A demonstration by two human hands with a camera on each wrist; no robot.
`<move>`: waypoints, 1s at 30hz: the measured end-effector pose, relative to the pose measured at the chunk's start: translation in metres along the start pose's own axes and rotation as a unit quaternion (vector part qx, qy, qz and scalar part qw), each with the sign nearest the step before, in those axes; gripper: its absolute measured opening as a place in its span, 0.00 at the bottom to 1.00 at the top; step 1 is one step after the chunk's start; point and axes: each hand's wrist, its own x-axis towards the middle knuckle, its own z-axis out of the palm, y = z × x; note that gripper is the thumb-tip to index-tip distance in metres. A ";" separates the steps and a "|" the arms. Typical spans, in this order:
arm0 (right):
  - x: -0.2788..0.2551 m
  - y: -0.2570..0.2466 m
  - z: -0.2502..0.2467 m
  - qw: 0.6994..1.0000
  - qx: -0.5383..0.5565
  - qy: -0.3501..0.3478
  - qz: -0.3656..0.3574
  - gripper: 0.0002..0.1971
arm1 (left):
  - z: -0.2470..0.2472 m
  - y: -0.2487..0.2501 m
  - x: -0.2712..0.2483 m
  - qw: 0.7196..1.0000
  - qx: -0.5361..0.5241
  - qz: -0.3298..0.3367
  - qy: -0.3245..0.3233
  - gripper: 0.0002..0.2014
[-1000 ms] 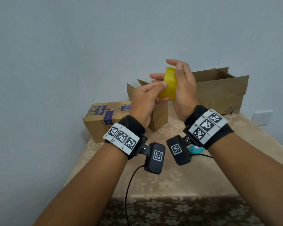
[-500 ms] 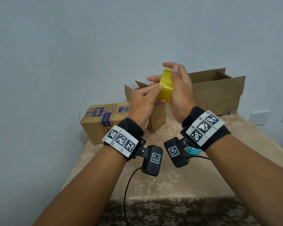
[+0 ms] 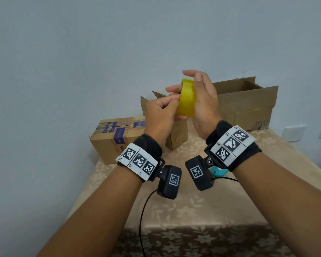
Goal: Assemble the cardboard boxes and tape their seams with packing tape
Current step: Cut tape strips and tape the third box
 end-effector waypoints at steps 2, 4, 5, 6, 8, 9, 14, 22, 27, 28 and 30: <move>0.003 -0.003 -0.003 1.000 0.004 0.000 0.000 0.17 | -0.003 0.004 0.000 0.996 0.055 0.056 -0.034 0.11; 0.005 -0.003 -0.004 1.000 0.009 0.000 0.000 0.16 | -0.004 0.005 0.001 0.984 0.117 0.123 -0.059 0.08; 0.005 -0.003 -0.004 1.000 0.010 0.001 0.001 0.16 | -0.005 0.002 0.003 0.976 0.148 0.144 -0.064 0.09; 0.005 -0.002 -0.005 1.000 0.006 0.003 0.000 0.16 | -0.005 -0.002 0.005 0.970 0.174 0.155 -0.062 0.10; 0.005 -0.001 -0.006 1.000 -0.004 0.007 -0.005 0.16 | -0.005 -0.008 0.008 0.965 0.199 0.164 -0.054 0.14; 0.005 -0.001 -0.006 1.000 -0.008 0.008 -0.007 0.16 | -0.005 -0.009 0.009 0.963 0.205 0.165 -0.055 0.16; 0.004 -0.002 -0.007 1.000 -0.019 0.010 -0.010 0.16 | -0.007 -0.013 0.012 0.958 0.226 0.165 -0.058 0.17; 0.001 0.000 -0.007 0.999 -0.042 0.004 -0.006 0.18 | -0.013 -0.009 0.014 0.937 0.285 0.192 -0.066 0.20; 0.000 0.002 -0.006 0.998 -0.056 -0.002 -0.013 0.17 | -0.012 -0.009 0.011 0.931 0.298 0.209 -0.032 0.18; -0.001 0.002 -0.006 0.998 -0.059 -0.006 -0.012 0.17 | -0.012 -0.009 0.011 0.930 0.301 0.209 -0.022 0.17; -0.001 0.002 -0.006 0.998 -0.058 -0.009 -0.007 0.17 | -0.013 -0.008 0.011 0.934 0.298 0.198 -0.024 0.16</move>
